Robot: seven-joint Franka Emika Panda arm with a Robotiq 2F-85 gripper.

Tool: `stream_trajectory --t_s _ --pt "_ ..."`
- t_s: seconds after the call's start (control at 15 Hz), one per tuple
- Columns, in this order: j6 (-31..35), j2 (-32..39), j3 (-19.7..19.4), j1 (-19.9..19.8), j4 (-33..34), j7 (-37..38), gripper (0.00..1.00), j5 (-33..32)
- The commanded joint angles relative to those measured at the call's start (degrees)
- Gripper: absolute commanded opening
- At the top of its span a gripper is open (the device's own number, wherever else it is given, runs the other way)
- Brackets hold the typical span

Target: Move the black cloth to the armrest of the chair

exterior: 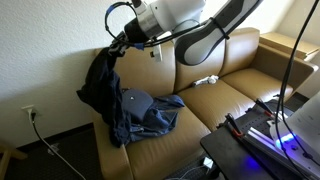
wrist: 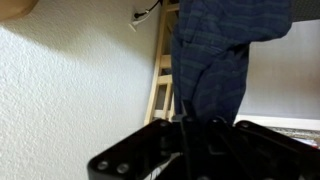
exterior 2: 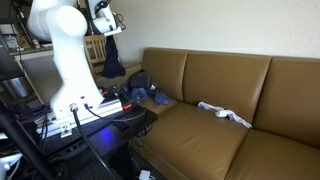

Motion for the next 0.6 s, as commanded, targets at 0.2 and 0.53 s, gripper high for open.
stream_trajectory --t_s 0.2,0.53 --pt "0.2 3.1 7.8 -4.7 0.7 -0.3 0.01 -5.6" --pt "0.2 4.6 23.9 -16.5 2.3 -1.4 0.01 -10.8"
